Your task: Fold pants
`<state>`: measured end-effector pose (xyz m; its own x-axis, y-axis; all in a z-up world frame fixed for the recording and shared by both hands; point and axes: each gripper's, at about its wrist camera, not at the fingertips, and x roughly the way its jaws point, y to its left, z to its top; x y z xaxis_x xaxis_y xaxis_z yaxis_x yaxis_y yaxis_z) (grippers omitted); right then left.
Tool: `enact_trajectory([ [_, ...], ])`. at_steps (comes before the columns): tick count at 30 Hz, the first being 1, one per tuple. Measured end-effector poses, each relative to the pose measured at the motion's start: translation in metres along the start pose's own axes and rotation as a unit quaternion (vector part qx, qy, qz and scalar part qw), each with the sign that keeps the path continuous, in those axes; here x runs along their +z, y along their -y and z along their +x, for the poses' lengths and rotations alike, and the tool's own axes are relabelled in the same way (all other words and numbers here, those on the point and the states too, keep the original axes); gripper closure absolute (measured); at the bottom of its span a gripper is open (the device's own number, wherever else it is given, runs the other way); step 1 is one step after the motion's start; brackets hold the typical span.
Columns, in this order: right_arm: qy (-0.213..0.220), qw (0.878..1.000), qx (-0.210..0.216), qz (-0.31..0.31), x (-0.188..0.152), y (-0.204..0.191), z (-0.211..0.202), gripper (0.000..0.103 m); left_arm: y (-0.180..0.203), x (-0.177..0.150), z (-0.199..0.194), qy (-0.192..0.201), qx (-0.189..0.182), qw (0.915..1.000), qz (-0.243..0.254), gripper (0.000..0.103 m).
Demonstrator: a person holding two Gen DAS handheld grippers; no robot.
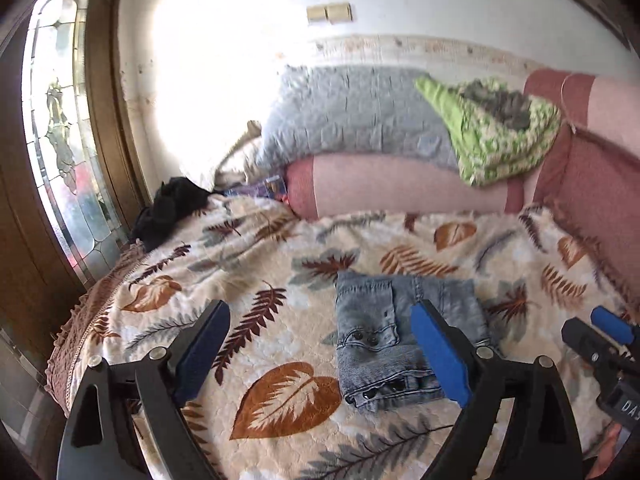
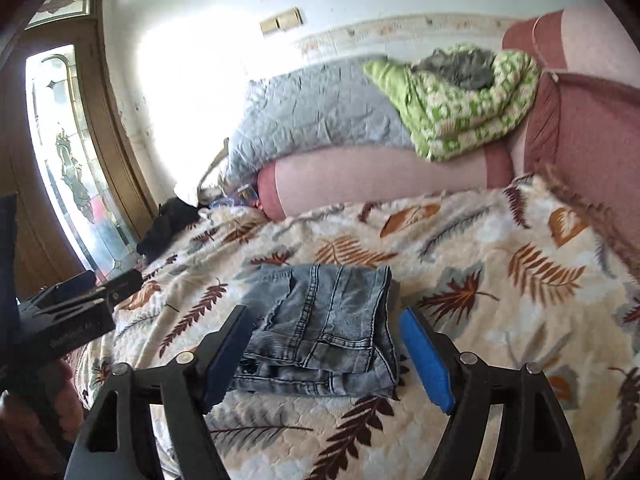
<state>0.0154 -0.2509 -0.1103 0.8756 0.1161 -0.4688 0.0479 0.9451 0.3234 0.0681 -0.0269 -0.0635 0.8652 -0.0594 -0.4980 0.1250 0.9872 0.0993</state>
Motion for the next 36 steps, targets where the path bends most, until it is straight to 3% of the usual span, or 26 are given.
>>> enact_trajectory([
  [5,0.037,0.999,-0.014,-0.01,0.001,-0.02,-0.049,0.021,-0.007,0.007,-0.058,0.053,0.038,0.9979,0.001,0.006],
  [11,0.066,0.996,-0.039,-0.038,-0.003,-0.041,-0.083,0.02,-0.011,0.008,-0.093,0.072,0.041,0.9966,0.003,0.005],
  [20,0.095,0.99,-0.06,-0.08,-0.004,-0.06,-0.1,0.02,-0.014,0.008,-0.101,0.071,0.06,0.9957,0.001,0.005],
  [36,0.08,0.992,-0.055,-0.085,-0.011,-0.067,-0.087,0.02,-0.015,0.0,-0.098,0.056,0.038,0.9977,0.008,0.005],
])
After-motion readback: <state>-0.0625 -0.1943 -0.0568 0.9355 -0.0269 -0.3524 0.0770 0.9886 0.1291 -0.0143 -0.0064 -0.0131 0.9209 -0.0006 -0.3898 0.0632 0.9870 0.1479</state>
